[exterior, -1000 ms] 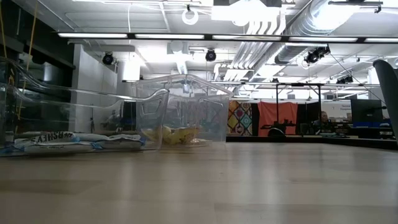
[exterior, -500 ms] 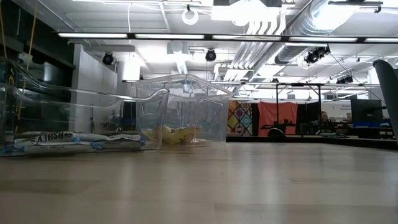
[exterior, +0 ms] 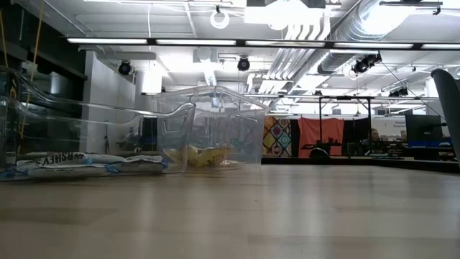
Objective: Sort candy
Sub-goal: Put the red candy into the blue bin
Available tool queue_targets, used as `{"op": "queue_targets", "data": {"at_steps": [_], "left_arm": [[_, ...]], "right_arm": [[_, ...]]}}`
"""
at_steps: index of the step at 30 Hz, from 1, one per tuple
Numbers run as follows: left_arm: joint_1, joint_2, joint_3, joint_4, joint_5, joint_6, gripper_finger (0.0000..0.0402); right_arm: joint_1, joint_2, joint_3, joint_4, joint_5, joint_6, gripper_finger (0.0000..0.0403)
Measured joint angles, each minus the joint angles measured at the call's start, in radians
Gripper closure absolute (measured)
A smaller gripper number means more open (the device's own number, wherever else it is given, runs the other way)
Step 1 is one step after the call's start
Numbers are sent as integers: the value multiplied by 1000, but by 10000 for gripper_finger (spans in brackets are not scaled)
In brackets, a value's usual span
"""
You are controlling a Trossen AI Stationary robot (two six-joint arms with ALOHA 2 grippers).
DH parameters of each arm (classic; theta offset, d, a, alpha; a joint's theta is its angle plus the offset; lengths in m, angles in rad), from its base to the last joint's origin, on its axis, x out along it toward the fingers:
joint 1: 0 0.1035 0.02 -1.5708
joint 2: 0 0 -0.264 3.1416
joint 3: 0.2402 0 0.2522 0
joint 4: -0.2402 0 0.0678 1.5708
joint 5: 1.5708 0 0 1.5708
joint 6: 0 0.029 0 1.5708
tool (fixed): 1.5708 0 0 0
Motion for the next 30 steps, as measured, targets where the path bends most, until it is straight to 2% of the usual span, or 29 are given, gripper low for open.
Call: {"op": "queue_targets", "data": {"at_steps": [3, 5, 7, 12, 16, 19, 25, 28, 30], "left_arm": [[108, -57, 41, 25, -82, 189, 401], [207, -65, 65, 38, -91, 331, 401], [311, -61, 78, 72, -85, 459, 401], [551, -13, 83, 287, 58, 702, 401], [666, 36, 83, 432, 177, 786, 401], [705, 69, 83, 491, 224, 803, 401], [726, 115, 82, 542, 232, 807, 401], [725, 124, 83, 550, 231, 807, 400], [725, 123, 83, 554, 228, 806, 395]], "right_arm": [[0, 32, 0, 91, -103, -67, 171], [0, 60, 0, 183, -160, -164, 171], [0, 101, 0, 285, -168, -287, 171], [-12, 220, 0, 517, -174, -654, 171], [-39, 298, 0, 590, -152, -878, 171], [-67, 332, 0, 609, -144, -897, 171], [-97, 365, 0, 609, -265, -873, 178], [-97, 366, 0, 598, -277, -851, 206], [-97, 366, 0, 594, -277, -851, 240]]}}
